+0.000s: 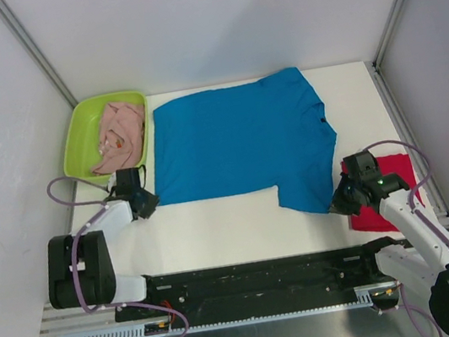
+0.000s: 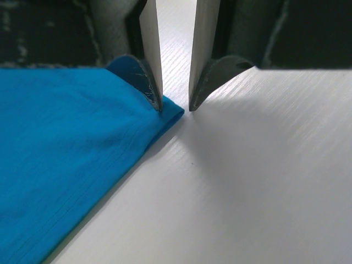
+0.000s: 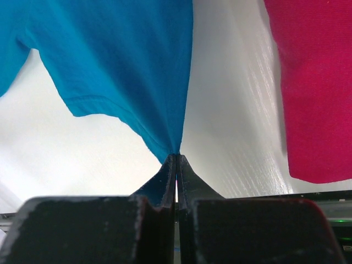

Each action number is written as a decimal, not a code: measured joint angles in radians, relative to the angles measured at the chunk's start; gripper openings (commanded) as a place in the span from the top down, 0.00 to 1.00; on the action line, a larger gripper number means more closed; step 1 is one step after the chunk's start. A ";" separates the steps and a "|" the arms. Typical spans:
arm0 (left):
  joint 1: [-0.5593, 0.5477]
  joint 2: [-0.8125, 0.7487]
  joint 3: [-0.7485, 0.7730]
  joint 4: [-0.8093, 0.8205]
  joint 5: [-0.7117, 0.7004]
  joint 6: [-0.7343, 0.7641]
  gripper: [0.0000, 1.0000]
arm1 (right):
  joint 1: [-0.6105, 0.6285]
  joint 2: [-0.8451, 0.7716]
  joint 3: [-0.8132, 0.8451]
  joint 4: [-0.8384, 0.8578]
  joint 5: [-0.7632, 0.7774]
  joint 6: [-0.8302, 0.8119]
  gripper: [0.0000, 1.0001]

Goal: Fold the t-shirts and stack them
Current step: Grap the side of the flattened tshirt closest away from the robot with both arms, then fold the flattened tshirt in 1/3 of the way

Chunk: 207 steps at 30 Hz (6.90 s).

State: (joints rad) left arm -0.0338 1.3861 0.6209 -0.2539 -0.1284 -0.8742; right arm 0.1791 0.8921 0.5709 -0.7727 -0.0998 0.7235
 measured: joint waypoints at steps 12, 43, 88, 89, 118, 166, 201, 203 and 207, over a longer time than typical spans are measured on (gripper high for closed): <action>-0.020 0.038 0.014 0.042 -0.029 0.003 0.96 | -0.003 0.000 0.014 -0.010 -0.003 -0.002 1.00; -0.081 0.043 0.291 -0.187 -0.156 0.126 1.00 | 0.209 0.284 0.415 -0.014 0.188 0.019 1.00; -0.087 0.395 0.603 -0.198 -0.260 0.116 1.00 | -0.031 0.865 0.789 0.372 0.244 -0.149 1.00; -0.087 0.396 0.610 -0.198 -0.259 0.117 1.00 | -0.034 0.865 0.789 0.371 0.249 -0.149 1.00; -0.075 0.479 0.681 -0.197 -0.227 0.133 1.00 | -0.091 0.849 0.753 0.339 0.286 -0.153 1.00; -0.108 0.437 0.492 -0.084 0.079 0.238 0.69 | -0.153 0.555 0.201 0.459 0.114 0.005 0.71; -0.101 0.456 0.512 -0.087 0.056 0.223 0.68 | -0.046 0.651 0.431 0.400 0.341 -0.122 0.97; -0.101 0.459 0.516 -0.090 0.052 0.220 0.68 | -0.034 0.651 0.478 0.371 0.373 -0.155 0.94; -0.099 0.461 0.519 -0.092 0.052 0.219 0.68 | -0.022 0.651 0.522 0.332 0.430 -0.221 0.88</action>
State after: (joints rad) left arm -0.1326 1.8469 1.1397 -0.3462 -0.0765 -0.6556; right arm 0.1574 1.5429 1.0927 -0.4408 0.3305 0.5026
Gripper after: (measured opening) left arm 0.318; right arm 0.083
